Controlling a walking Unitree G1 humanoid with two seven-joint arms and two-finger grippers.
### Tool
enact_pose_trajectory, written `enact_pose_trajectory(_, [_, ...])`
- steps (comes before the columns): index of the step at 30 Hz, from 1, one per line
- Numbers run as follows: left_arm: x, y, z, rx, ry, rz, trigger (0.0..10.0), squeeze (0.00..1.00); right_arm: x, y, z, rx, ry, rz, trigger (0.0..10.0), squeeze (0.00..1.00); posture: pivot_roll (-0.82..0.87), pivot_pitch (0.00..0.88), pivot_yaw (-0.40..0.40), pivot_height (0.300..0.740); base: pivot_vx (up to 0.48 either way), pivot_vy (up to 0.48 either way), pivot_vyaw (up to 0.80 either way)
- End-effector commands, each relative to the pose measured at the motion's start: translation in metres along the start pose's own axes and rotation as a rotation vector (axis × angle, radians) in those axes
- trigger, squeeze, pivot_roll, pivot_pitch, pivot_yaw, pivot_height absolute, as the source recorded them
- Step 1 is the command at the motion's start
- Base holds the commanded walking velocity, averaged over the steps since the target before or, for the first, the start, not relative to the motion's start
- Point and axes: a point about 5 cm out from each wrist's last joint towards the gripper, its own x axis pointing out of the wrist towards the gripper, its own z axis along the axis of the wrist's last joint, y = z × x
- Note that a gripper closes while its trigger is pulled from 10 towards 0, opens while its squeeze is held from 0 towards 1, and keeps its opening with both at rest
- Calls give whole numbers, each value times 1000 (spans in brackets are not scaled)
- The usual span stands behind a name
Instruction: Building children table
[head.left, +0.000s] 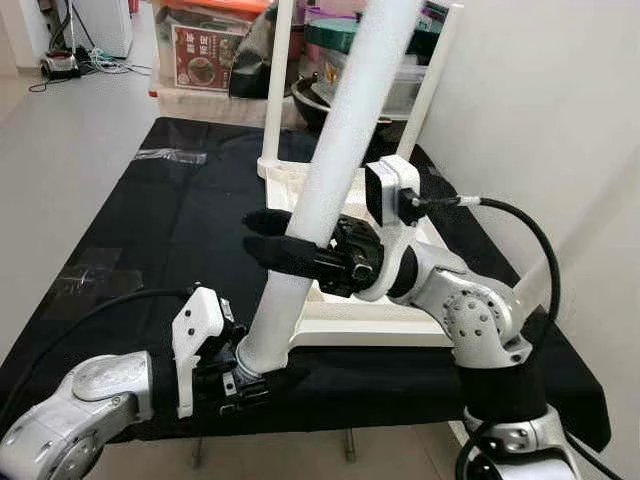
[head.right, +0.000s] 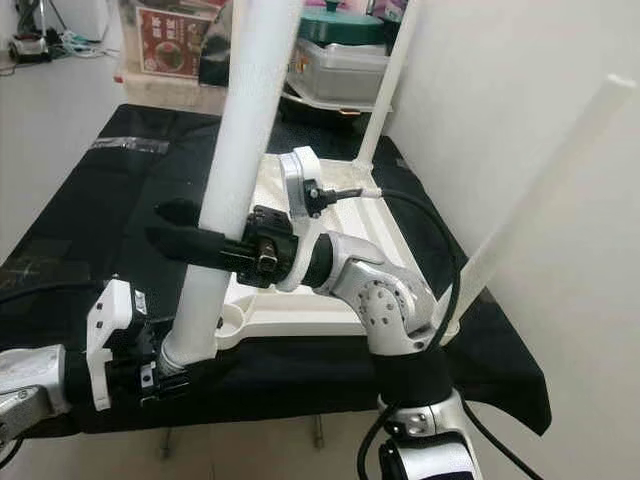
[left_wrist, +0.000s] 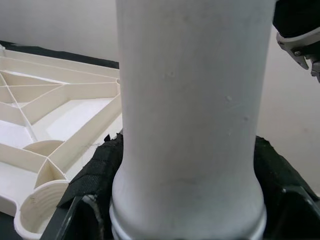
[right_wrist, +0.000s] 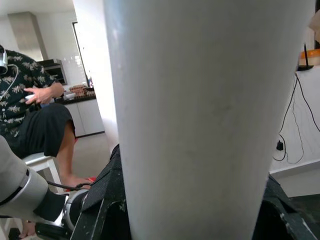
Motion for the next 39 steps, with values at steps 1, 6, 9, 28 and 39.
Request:
enact_pose_trajectory(1, [0,-8,4,18,6,-65,10000,0,0,1,-1,7,20,4,10000,0,150,0,-141,740,0,0,0])
enact_pose_trajectory(6, [-1,-8,5,23,10,-73,10000,0,1,0,0,14,7,10,10000,1000,151,0,-142,740,0,0,0])
enact_pose_trajectory(9, [-1,-9,8,18,1,-91,10000,0,1,2,2,-4,7,29,10000,0,151,0,-142,740,0,0,0])
enact_pose_trajectory(28, [-5,-16,3,-48,41,-254,10000,0,9,25,7,-23,-20,271,0,0,145,0,-142,740,0,0,0])
enact_pose_trajectory(39, [-5,-13,4,-39,42,-262,10000,0,3,26,0,20,-5,278,0,0,138,0,-139,740,0,0,0])
